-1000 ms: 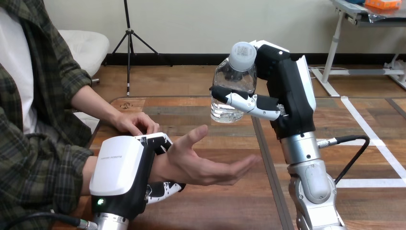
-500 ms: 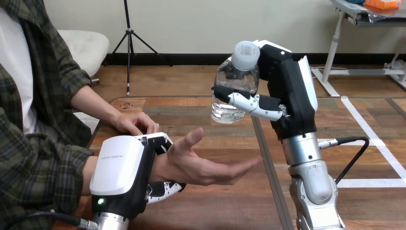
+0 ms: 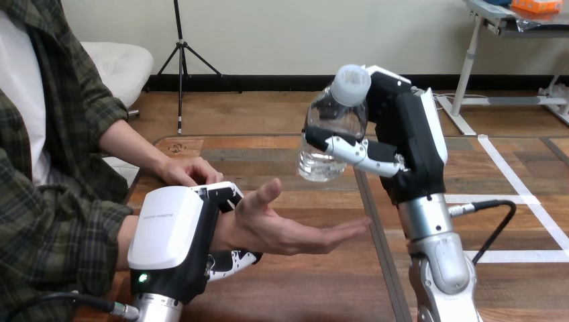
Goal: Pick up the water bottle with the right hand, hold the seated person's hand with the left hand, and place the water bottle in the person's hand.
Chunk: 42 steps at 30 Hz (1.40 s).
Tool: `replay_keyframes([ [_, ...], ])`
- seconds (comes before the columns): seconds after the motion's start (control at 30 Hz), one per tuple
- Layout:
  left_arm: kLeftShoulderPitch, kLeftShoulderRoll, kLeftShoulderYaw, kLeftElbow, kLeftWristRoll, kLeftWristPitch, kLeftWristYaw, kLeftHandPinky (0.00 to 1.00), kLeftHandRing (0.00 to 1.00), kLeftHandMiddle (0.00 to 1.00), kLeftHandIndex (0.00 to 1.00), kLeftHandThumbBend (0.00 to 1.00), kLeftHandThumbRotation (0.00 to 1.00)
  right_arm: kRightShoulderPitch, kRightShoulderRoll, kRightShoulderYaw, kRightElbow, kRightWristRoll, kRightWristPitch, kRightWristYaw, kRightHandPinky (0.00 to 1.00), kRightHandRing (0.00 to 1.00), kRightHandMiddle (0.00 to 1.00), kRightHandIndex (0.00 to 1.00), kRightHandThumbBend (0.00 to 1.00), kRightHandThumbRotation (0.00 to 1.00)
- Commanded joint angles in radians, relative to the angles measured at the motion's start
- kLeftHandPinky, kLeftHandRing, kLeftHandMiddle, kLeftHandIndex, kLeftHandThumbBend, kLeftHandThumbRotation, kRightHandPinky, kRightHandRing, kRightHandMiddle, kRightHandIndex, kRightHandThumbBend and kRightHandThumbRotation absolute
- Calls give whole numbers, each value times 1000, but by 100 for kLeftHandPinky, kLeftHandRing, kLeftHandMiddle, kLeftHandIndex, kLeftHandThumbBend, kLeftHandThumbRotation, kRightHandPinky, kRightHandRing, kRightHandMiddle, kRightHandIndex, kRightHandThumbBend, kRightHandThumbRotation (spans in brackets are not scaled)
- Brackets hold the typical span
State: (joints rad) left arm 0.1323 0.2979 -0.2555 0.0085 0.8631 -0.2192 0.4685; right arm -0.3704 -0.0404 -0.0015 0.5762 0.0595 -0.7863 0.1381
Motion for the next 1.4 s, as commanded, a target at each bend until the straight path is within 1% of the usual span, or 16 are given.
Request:
replay_keyframes([
  [0.0, -81, -41, -19, -75, -31, -31, -9, 30, 36, 40, 40, 70, 0, -19, 12, -8, -80, 15, -8, -1, 37, 41, 44, 44, 68, 0],
  [0.23, -82, -45, -17, -87, -33, -27, -18, 30, 36, 40, 40, 69, 0, 2, 11, -7, -85, 11, -9, -3, 33, 37, 42, 44, 67, 0],
  [0.4, -81, -50, -16, -97, -31, -20, -22, 30, 36, 40, 40, 68, 0, 20, 4, -8, -87, -21, -8, -21, 32, 36, 42, 44, 67, 0],
  [0.47, -80, -52, -16, -100, -31, -19, -24, 30, 36, 40, 40, 69, 0, 25, 3, -8, -87, -19, -7, -17, 32, 36, 42, 44, 67, 0],
  [0.63, -78, -54, -15, -107, -29, -18, -27, 30, 36, 40, 41, 69, 0, 38, 3, -6, -89, -10, 3, -6, 34, 38, 43, 44, 66, 0],
  [0.83, -74, -59, -13, -120, -24, -12, -37, 30, 36, 40, 41, 69, 0, 37, -2, -9, -54, -33, -18, -15, 37, 40, 44, 45, 66, 0],
  [0.93, -72, -60, -13, -126, -24, -12, -42, 29, 35, 40, 41, 69, 0, 39, -4, -10, -45, -55, -20, -28, 37, 41, 44, 45, 66, 0],
  [1.03, -71, -60, -12, -127, -24, -13, -44, 29, 35, 40, 41, 69, 0, 37, -3, -11, -34, -61, -26, -30, 38, 41, 44, 45, 66, 0],
  [1.23, -70, -61, -10, -131, -29, -20, -45, 29, 35, 40, 41, 69, 0, 36, -3, -13, -12, -89, -24, -49, 39, 42, 44, 45, 67, 0],
  [1.33, -69, -62, -10, -136, -26, -19, -46, 29, 35, 40, 41, 69, 0, 36, -1, -12, -6, -92, -18, -51, 40, 43, 44, 45, 67, 0],
  [1.37, -69, -62, -10, -138, -25, -19, -47, 29, 35, 40, 40, 69, 0, 36, -2, -11, -4, -105, -17, -61, 40, 43, 44, 45, 67, 0],
])
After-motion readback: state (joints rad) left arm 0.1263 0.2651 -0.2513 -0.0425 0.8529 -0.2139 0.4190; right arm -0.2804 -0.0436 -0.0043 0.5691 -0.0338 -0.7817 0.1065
